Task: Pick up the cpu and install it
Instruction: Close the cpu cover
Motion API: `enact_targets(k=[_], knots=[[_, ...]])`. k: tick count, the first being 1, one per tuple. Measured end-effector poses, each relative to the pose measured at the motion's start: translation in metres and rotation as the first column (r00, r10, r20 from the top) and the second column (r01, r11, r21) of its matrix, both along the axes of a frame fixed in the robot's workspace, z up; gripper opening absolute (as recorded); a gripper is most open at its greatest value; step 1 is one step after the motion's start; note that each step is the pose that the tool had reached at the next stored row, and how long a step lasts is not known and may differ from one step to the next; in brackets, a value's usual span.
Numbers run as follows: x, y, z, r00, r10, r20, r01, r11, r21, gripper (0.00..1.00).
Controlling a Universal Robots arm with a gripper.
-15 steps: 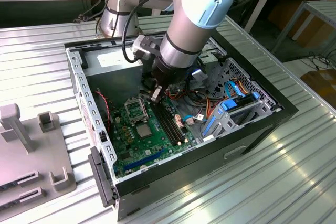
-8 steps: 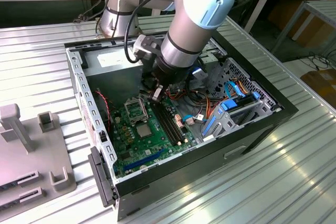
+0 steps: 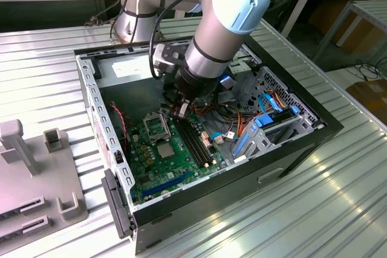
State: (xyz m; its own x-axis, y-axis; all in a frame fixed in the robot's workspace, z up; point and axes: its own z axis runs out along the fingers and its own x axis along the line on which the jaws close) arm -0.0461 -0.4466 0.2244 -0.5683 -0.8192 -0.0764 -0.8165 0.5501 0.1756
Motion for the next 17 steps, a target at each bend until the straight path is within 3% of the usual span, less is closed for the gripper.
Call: enact_targets(k=[2, 6, 13, 17], knots=[[0.0007, 0.004, -0.0016, 1.0, 0.001, 0.0, -0.001, 1.0, 0.0044, 0.11], [0.001, 0.0077, -0.0055, 1.0, 0.001, 0.0, -0.001, 0.9999, 0.0119, 0.11], [0.0009, 0.0085, -0.0139, 1.0, 0.0, 0.0001, 0.0, 0.9995, 0.0326, 0.11], [0.001, 0.0085, -0.0154, 1.0, 0.001, 0.0, -0.001, 0.9991, 0.043, 0.11]])
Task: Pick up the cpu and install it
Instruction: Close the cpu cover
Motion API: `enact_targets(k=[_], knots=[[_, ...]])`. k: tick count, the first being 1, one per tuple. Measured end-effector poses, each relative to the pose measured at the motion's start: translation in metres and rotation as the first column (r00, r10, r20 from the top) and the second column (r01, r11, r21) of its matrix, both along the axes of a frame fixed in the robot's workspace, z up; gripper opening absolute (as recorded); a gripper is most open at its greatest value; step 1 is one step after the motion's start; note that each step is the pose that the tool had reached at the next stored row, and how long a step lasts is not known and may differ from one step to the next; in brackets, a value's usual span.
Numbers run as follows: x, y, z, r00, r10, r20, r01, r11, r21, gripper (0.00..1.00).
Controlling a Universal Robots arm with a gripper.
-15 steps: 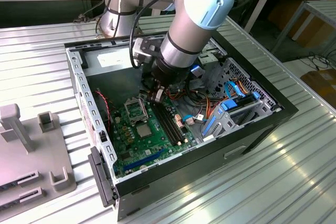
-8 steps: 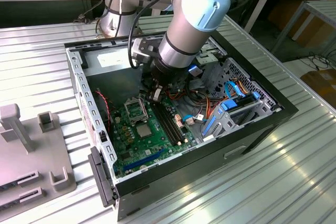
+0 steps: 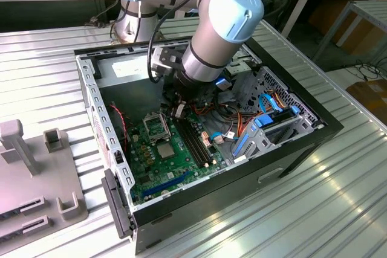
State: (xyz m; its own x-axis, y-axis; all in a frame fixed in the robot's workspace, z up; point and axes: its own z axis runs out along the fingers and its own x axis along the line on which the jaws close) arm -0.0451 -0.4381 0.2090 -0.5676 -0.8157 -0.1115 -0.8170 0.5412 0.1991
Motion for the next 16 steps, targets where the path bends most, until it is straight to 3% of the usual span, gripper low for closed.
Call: enact_targets(k=[7, 12, 16], knots=[[0.0002, 0.0002, 0.0005, 1.0, 0.0, 0.0, 0.0, 1.0, 0.0046, 0.11], [0.0002, 0.0011, -0.0029, 1.0, 0.0, 0.0, 0.0, 0.9997, 0.0247, 0.11], [-0.0012, 0.0011, -0.0054, 1.0, 0.0, 0.0, 0.0, 0.9995, 0.0317, 0.11]])
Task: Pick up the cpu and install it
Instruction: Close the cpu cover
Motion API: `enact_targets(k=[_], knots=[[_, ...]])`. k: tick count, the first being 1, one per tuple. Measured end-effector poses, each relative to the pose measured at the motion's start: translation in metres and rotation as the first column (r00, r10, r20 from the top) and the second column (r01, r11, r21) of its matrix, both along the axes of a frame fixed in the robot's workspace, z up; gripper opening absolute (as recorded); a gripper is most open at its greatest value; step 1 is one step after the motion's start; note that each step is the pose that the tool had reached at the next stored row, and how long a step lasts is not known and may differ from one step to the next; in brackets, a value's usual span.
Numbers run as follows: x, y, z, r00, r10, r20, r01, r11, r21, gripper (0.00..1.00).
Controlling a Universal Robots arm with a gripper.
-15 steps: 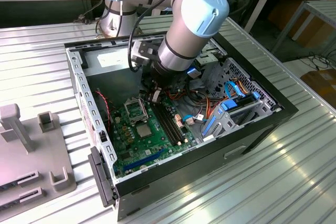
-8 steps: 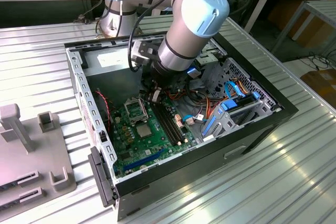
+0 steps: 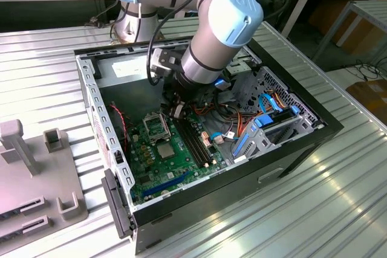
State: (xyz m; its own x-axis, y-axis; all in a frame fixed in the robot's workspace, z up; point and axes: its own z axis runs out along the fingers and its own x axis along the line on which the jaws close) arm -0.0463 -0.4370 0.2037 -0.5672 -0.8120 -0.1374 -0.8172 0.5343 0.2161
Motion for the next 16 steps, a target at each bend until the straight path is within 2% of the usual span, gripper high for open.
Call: enact_targets(k=[4, 11, 16], knots=[[-0.0037, -0.0001, -0.0006, 1.0, 0.002, 0.0001, -0.002, 1.0, 0.0066, 0.11], [-0.0048, -0.0022, -0.0001, 1.0, 0.007, -0.0001, -0.007, 1.0, 0.0051, 0.11], [-0.0048, -0.003, 0.0039, 0.9999, 0.01, -0.0001, -0.01, 0.9999, 0.0037, 0.11]])
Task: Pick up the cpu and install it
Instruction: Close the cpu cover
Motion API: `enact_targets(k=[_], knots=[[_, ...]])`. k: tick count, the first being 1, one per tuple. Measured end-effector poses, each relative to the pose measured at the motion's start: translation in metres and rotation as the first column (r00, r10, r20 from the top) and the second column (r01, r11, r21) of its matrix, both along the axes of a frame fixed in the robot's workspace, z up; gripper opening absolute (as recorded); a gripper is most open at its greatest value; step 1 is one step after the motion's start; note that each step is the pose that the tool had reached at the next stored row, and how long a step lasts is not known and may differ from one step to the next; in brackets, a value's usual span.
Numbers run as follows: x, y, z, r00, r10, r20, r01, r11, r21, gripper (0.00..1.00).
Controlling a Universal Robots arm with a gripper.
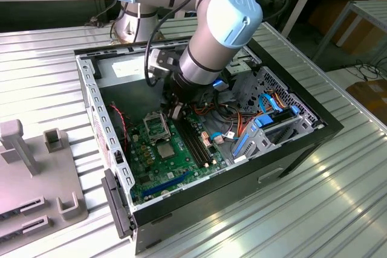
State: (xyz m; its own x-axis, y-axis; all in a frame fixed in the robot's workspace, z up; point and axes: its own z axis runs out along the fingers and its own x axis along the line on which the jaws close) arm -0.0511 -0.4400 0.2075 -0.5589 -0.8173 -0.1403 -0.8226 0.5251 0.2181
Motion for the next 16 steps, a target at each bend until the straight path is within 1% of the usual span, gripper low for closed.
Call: enact_targets(k=[3, 6, 12, 13, 14, 15, 16], knots=[[0.0, -0.0004, 0.0028, 1.0, 0.002, 0.0, -0.002, 1.0, -0.0032, 0.11], [0.0001, -0.0011, 0.0061, 1.0, 0.004, 0.0001, -0.004, 0.9999, -0.0126, 0.11], [0.0, -0.0018, 0.0115, 1.0, 0.007, -0.0001, -0.007, 0.9991, -0.0409, 0.11], [0.0, -0.0018, 0.0125, 1.0, 0.008, -0.0002, -0.008, 0.9989, -0.0463, 0.11], [0.0, -0.0019, 0.0141, 1.0, 0.009, -0.0003, -0.009, 0.9985, -0.0541, 0.11], [0.0, -0.002, 0.016, 1.0, 0.01, -0.0004, -0.01, 0.9981, -0.0605, 0.11], [0.0, -0.002, 0.0173, 0.9999, 0.01, -0.0004, -0.01, 0.9978, -0.0647, 0.11]])
